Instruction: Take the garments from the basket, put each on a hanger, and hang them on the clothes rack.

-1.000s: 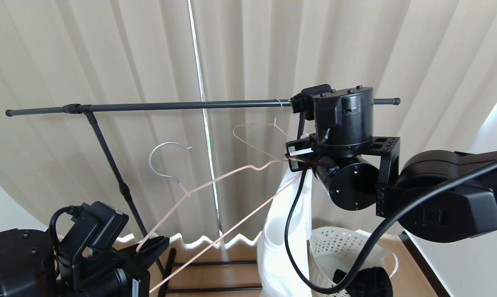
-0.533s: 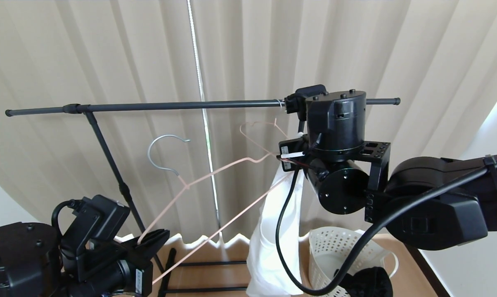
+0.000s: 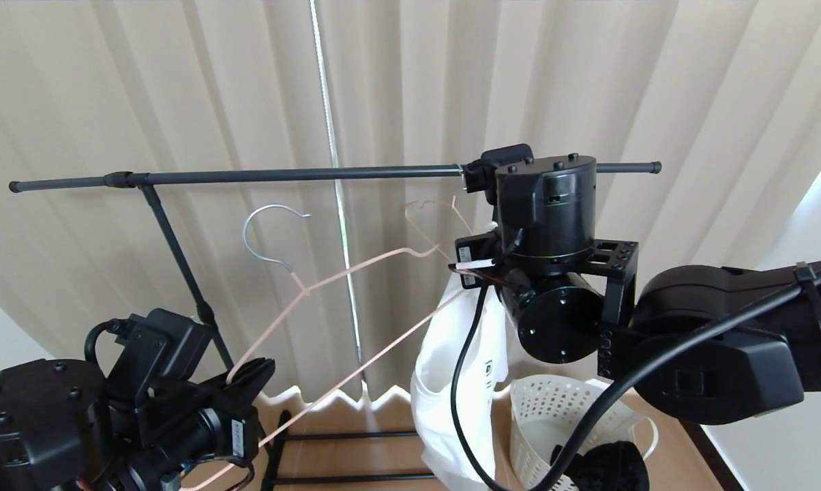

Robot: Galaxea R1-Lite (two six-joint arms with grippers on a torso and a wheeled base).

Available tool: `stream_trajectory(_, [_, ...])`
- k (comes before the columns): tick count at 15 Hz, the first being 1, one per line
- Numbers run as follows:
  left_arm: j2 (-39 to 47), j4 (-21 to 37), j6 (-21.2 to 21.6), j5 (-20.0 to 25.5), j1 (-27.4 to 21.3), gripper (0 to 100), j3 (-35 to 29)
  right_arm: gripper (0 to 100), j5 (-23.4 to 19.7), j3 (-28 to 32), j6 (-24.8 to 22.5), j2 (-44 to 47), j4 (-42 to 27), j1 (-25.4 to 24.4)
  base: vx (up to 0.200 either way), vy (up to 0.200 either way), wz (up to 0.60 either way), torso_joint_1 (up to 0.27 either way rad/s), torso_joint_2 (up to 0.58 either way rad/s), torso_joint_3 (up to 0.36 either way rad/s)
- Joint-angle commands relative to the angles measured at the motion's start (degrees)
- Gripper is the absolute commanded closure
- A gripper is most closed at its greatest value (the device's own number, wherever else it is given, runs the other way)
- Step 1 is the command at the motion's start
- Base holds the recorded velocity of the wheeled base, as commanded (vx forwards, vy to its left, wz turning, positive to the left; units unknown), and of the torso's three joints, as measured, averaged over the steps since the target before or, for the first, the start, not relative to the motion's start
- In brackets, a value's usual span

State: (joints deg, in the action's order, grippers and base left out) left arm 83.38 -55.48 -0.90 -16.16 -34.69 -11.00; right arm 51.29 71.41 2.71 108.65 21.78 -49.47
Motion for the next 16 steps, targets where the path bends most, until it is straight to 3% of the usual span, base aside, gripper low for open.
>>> stream_trajectory(1, [2.2, -1.2, 0.0, -0.3, -0.1, 100, 0.5, 100, 0.0, -0.4, 0.0, 0.0, 0.0, -0.6, 0.000, 0.000, 0.00, 0.000, 0.00, 0.000])
stream_trajectory(8, [3.1, -2.9, 0.1, -0.3, -0.9, 100, 1.5, 100, -0.1, -3.1, 0.2, -1.5, 0.1, -7.2, 0.000, 0.000, 0.00, 0.000, 0.00, 0.000])
stream_trajectory(16, [2.9, -3.0, 0.1, -0.3, -2.7, 100, 1.9, 100, -0.1, -3.4, 4.3, -1.1, 6.3, -17.6, 0.000, 0.000, 0.00, 0.000, 0.00, 0.000])
